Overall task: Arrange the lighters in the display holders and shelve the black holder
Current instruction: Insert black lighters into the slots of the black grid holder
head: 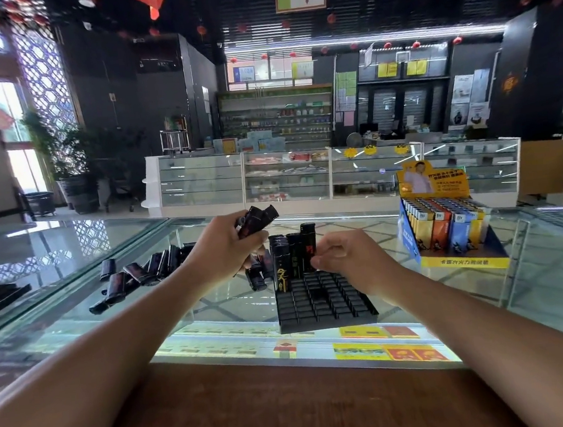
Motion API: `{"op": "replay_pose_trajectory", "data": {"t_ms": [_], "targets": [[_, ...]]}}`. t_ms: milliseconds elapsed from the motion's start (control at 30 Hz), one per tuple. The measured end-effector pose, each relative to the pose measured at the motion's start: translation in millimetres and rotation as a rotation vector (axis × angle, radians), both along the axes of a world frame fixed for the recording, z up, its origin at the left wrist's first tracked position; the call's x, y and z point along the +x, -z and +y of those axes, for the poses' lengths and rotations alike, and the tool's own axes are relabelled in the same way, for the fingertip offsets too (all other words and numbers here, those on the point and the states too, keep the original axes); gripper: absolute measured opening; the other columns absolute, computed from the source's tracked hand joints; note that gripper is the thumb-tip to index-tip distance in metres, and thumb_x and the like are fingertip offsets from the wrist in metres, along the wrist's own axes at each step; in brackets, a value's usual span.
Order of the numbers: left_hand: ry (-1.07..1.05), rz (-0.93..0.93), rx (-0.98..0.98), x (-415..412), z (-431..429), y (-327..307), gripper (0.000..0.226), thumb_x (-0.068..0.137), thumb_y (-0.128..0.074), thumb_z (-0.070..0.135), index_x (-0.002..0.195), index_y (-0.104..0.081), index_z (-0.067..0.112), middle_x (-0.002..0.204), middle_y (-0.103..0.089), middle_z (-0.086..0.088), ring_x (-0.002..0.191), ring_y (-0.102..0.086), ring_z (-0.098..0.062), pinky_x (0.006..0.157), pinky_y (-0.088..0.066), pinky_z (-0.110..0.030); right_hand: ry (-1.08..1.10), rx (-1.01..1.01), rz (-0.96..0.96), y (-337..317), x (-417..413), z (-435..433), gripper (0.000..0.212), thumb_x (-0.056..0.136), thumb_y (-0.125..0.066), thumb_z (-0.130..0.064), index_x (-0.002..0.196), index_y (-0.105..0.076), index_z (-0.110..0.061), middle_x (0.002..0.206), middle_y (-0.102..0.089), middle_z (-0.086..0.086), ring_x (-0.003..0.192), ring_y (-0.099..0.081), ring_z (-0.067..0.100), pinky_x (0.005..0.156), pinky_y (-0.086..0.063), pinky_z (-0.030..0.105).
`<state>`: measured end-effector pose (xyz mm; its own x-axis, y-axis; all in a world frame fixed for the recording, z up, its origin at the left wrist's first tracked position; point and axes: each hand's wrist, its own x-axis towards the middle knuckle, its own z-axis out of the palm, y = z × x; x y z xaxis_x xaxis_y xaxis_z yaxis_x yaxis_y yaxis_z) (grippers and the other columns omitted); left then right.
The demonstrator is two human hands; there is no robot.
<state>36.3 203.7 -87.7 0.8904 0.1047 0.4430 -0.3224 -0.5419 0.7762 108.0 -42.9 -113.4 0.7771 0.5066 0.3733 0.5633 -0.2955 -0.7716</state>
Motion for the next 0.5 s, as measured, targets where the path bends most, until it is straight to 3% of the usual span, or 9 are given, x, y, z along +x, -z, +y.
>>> {"op": "replay_pose_trajectory", "data": {"t_ms": [200, 333, 500], "targets": [[-0.015, -0.019, 0.053, -3.2, -4.0, -2.6, 0.017, 0.100, -0.069, 0.022, 0.113, -0.068, 0.012, 0.074, -0.077, -0.007, 0.043, -0.056, -0.007, 0.042, -0.040, -0.020, -0.027, -0.058, -0.004, -1.8, 1.4, -5.2, 0.006, 0.092, -0.080, -0.014, 0.095, -0.076, -0.009, 0.090, -0.081, 0.002, 0.091, -0.076, 0.017, 0.086, -0.053, 0.028], [-0.039, -0.041, 0.098, -7.0, -8.2, -6.3, 0.017, 0.101, -0.068, 0.022, 0.114, -0.061, 0.015, 0.074, -0.077, -0.007, 0.039, -0.052, -0.003, 0.041, -0.035, -0.013, -0.003, -0.125, -0.087, -2.2, 1.7, -4.5, 0.005, 0.092, -0.081, -0.017, 0.091, -0.076, -0.014, 0.086, -0.077, -0.003, 0.083, -0.072, 0.011, 0.080, -0.051, 0.026], [-0.024, -0.017, 0.027, -5.6, -7.3, -5.9, 0.023, 0.101, -0.066, 0.027, 0.111, -0.048, 0.018, 0.080, -0.079, -0.004, 0.052, -0.054, -0.015, 0.045, -0.040, -0.027, 0.016, -0.194, -0.161, -1.9, 1.0, -3.7, 0.008, 0.090, -0.082, -0.020, 0.093, -0.078, -0.014, 0.087, -0.077, -0.006, 0.085, -0.072, 0.010, 0.081, -0.055, 0.029]]}}
